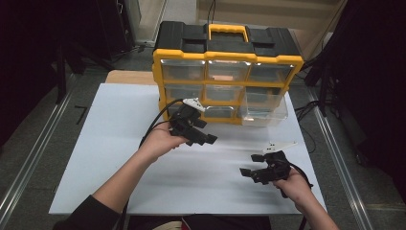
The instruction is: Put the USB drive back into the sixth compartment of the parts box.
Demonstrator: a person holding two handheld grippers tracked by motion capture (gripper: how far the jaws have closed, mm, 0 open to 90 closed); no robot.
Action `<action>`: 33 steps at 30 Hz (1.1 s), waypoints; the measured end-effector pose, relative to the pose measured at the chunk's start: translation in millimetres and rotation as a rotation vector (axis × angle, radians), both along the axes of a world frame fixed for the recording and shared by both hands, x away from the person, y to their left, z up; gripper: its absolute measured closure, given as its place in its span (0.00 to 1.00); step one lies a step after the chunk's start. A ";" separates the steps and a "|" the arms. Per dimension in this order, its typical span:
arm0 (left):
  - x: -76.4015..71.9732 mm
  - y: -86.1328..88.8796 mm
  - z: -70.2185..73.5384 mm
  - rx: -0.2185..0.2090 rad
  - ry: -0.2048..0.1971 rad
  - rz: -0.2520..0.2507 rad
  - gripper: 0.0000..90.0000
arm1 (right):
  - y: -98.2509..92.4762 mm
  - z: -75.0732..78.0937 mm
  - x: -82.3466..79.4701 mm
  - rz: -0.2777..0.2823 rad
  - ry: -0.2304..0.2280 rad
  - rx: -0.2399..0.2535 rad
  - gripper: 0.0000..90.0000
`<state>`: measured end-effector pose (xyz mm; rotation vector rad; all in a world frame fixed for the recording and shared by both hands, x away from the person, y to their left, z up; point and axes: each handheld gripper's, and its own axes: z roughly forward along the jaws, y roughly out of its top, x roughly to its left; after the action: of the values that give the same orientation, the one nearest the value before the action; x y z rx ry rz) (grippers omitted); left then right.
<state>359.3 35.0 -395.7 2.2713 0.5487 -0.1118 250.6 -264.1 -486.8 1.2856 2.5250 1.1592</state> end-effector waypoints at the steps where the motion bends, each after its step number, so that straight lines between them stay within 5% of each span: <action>1: -0.4 1.3 -1.3 -0.005 0.005 0.000 0.29 | 0.0 0.1 -0.1 0.000 -0.001 -0.001 0.23; 21: -16.7 39.4 -34.3 -0.005 -0.009 0.070 0.29 | -0.2 0.8 -0.4 -0.004 0.002 -0.002 0.23; 33: -19.3 57.7 -45.1 -0.008 0.023 0.094 0.29 | -0.7 -1.0 0.2 -0.002 0.003 -0.005 0.23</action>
<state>340.0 92.7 -440.8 2.2344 0.6650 -0.0929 250.9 -264.8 -487.8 1.2890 2.5271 1.1504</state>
